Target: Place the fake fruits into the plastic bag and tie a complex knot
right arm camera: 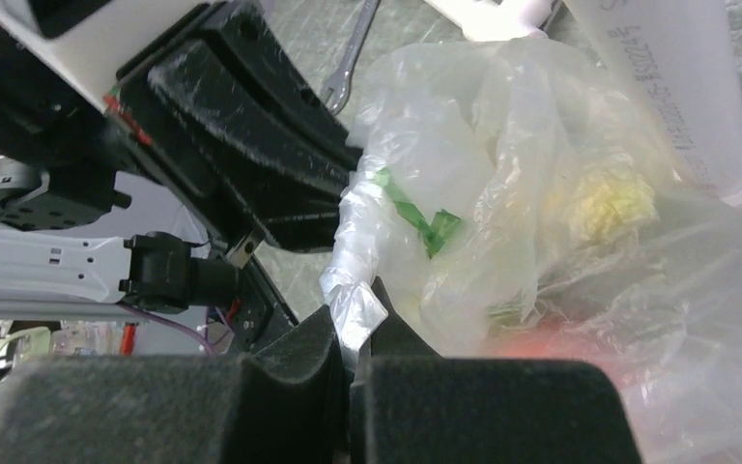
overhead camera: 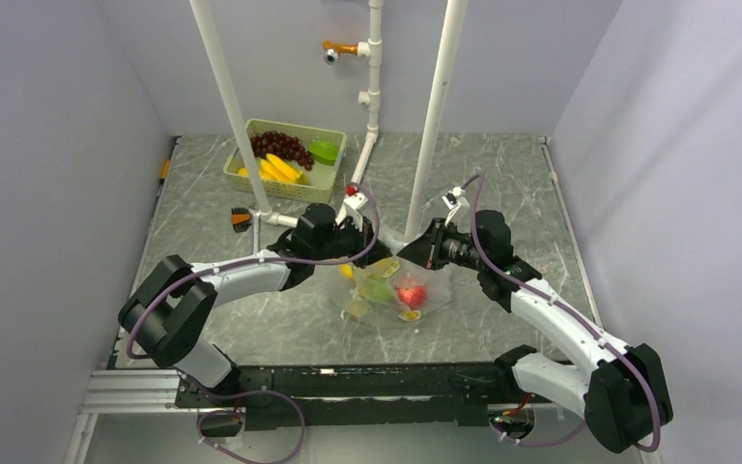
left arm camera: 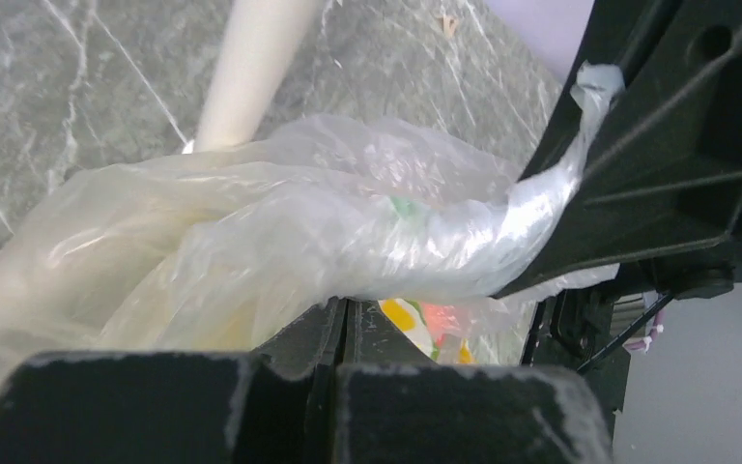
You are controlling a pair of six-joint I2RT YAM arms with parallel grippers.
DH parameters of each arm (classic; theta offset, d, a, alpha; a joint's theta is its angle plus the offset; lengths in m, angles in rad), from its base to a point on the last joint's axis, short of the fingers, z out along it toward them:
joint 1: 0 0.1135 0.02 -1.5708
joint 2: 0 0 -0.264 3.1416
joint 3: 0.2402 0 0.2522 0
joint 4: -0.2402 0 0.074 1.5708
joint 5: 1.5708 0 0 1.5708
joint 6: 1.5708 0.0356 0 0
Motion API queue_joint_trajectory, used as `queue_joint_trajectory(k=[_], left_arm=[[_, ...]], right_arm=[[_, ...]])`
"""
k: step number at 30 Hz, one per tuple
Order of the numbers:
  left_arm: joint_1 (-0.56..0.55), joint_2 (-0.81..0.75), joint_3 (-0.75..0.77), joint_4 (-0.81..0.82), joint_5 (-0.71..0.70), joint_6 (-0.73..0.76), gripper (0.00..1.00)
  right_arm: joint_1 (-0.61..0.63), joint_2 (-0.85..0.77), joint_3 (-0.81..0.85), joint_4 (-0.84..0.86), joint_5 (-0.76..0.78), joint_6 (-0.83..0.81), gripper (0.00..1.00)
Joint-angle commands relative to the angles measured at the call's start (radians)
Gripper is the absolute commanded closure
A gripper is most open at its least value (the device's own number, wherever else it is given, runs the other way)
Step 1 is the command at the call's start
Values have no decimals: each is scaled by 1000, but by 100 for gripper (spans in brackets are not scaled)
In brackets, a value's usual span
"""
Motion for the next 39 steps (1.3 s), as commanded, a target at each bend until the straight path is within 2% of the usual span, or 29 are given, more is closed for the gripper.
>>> queue_joint_trajectory(k=[1, 4, 9, 12, 16, 17, 18, 19, 20, 21, 25, 27, 31, 39], left_arm=[[38, -2, -2, 149, -18, -90, 100], [35, 32, -6, 166, -21, -126, 100], [19, 76, -22, 250, 124, -216, 100], [25, 70, -54, 256, 143, -259, 100], [44, 44, -81, 270, 172, -251, 100], [45, 38, -84, 264, 178, -244, 100], [44, 34, -85, 260, 184, -240, 100], [45, 29, -87, 262, 188, -238, 100], [44, 27, -88, 261, 189, -236, 100], [45, 26, -87, 258, 191, -238, 100], [45, 29, -81, 258, 190, -244, 100], [44, 33, -73, 255, 192, -246, 100], [40, 53, -52, 250, 191, -258, 100], [33, 107, -12, 304, 216, -309, 100]], right_arm=[[10, -27, 21, 69, -110, 18, 100], [10, -9, 19, 132, -142, 33, 100], [13, 14, 31, 195, -155, 39, 100], [5, -6, 113, 47, -185, -64, 97], [-113, -81, 257, -327, -264, -308, 35], [-156, -100, 284, -384, -285, -341, 24], [-203, -110, 316, -445, -308, -379, 19], [-235, -109, 349, -496, -310, -417, 18], [-254, -101, 376, -540, -297, -441, 23], [-274, -88, 392, -565, -282, -461, 32], [-283, -25, 347, -568, -198, -558, 75], [-278, 9, 304, -531, -190, -601, 85], [-241, 74, 243, -492, -191, -726, 87], [-91, 173, 179, -445, -248, -860, 73]])
